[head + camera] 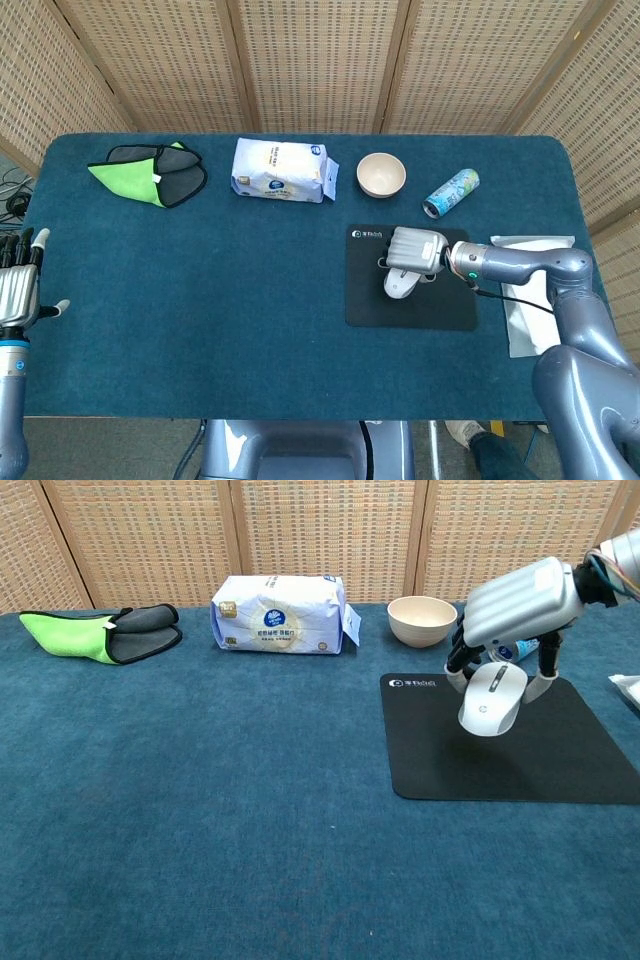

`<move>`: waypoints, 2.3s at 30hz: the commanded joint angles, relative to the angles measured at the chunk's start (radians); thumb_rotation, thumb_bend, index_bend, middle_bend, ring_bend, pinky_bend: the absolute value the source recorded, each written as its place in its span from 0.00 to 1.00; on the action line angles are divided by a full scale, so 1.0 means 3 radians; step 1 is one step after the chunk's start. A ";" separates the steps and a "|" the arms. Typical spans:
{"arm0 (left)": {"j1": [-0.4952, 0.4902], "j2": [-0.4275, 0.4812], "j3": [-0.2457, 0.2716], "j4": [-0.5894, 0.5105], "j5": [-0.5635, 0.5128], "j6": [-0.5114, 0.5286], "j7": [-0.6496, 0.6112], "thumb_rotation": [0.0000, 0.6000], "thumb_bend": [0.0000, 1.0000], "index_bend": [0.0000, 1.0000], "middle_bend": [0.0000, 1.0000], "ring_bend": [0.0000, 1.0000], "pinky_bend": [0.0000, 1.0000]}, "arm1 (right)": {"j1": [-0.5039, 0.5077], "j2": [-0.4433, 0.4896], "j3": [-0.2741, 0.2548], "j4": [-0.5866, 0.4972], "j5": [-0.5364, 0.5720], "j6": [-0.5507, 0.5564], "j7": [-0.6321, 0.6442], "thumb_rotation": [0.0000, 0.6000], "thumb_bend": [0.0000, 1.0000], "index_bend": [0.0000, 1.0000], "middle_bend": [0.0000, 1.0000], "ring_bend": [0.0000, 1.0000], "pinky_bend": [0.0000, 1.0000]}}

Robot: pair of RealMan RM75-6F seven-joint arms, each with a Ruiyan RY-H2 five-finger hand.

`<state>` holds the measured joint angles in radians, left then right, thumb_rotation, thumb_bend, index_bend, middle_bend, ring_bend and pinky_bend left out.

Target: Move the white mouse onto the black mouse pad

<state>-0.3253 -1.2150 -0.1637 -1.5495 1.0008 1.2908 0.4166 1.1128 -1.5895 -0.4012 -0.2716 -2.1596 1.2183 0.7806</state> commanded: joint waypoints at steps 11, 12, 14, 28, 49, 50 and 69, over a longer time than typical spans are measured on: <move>0.0009 0.0007 -0.0006 -0.0001 -0.0001 -0.0017 -0.0022 1.00 0.00 0.00 0.00 0.00 0.00 | -0.0065 -0.0249 -0.0231 0.0443 -0.0055 0.0001 -0.0386 1.00 1.00 0.57 0.50 0.38 0.44; 0.0008 0.0007 -0.0005 0.0003 -0.0003 -0.0024 -0.0022 1.00 0.00 0.00 0.00 0.00 0.00 | -0.0069 -0.0259 -0.0243 0.0458 -0.0054 -0.0008 -0.0431 1.00 1.00 0.57 0.49 0.37 0.44; 0.0006 0.0006 -0.0008 0.0008 -0.0006 -0.0032 -0.0025 1.00 0.00 0.00 0.00 0.00 0.00 | -0.0075 -0.0275 -0.0254 0.0472 -0.0044 -0.0030 -0.0479 1.00 1.00 0.57 0.47 0.35 0.44; 0.0007 0.0008 -0.0016 0.0033 -0.0035 -0.0064 -0.0035 1.00 0.00 0.00 0.00 0.00 0.00 | -0.0054 -0.0414 -0.0303 0.0580 0.0032 -0.0282 -0.0980 1.00 0.49 0.12 0.01 0.01 0.40; 0.0049 0.0105 -0.0027 -0.0064 0.0058 -0.0046 -0.0203 1.00 0.00 0.00 0.00 0.00 0.00 | -0.0150 -0.0118 0.0020 0.0405 0.0470 0.0168 -0.1315 1.00 0.04 0.06 0.00 0.00 0.14; 0.0057 0.0123 -0.0025 -0.0087 0.0082 -0.0037 -0.0229 1.00 0.00 0.00 0.00 0.00 0.00 | -0.0193 -0.0064 0.0095 0.0345 0.0553 0.0235 -0.1295 1.00 0.04 0.06 0.00 0.00 0.14; 0.0372 0.0465 0.0239 -0.0647 0.1144 0.0504 -0.0713 1.00 0.00 0.00 0.00 0.00 0.00 | -0.1629 0.1647 0.1227 -0.3968 0.2574 0.0566 -0.3101 1.00 0.02 0.05 0.00 0.00 0.09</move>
<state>-0.2288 -1.0839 -0.1067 -1.7274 1.3136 1.4177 0.2117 0.7982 -1.2587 -0.1264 -1.0979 -1.5919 1.3302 0.0995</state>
